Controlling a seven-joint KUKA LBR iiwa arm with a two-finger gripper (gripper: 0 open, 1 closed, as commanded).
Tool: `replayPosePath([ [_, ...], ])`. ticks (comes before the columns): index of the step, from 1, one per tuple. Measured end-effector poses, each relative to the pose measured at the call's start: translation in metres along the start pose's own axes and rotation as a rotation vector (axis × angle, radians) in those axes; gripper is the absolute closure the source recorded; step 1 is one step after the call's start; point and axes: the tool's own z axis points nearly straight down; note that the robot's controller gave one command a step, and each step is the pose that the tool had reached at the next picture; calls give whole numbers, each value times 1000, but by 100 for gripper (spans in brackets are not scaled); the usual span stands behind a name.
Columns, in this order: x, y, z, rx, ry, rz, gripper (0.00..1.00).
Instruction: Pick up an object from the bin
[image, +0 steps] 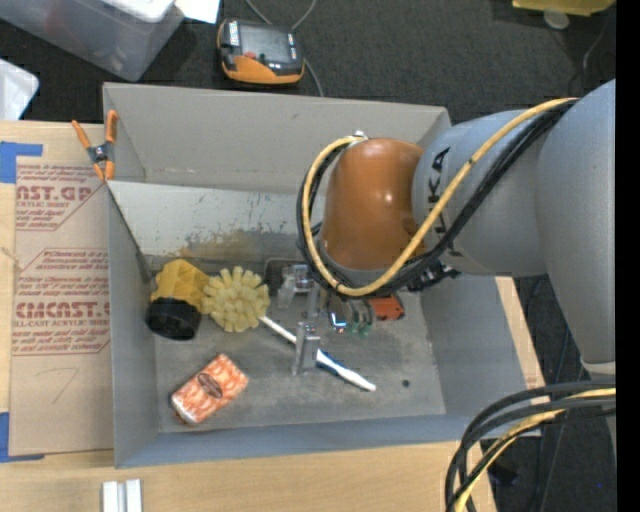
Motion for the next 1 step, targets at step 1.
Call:
replayPosePath([
  [1,-2,-1,-5,-1,-7,1,0],
])
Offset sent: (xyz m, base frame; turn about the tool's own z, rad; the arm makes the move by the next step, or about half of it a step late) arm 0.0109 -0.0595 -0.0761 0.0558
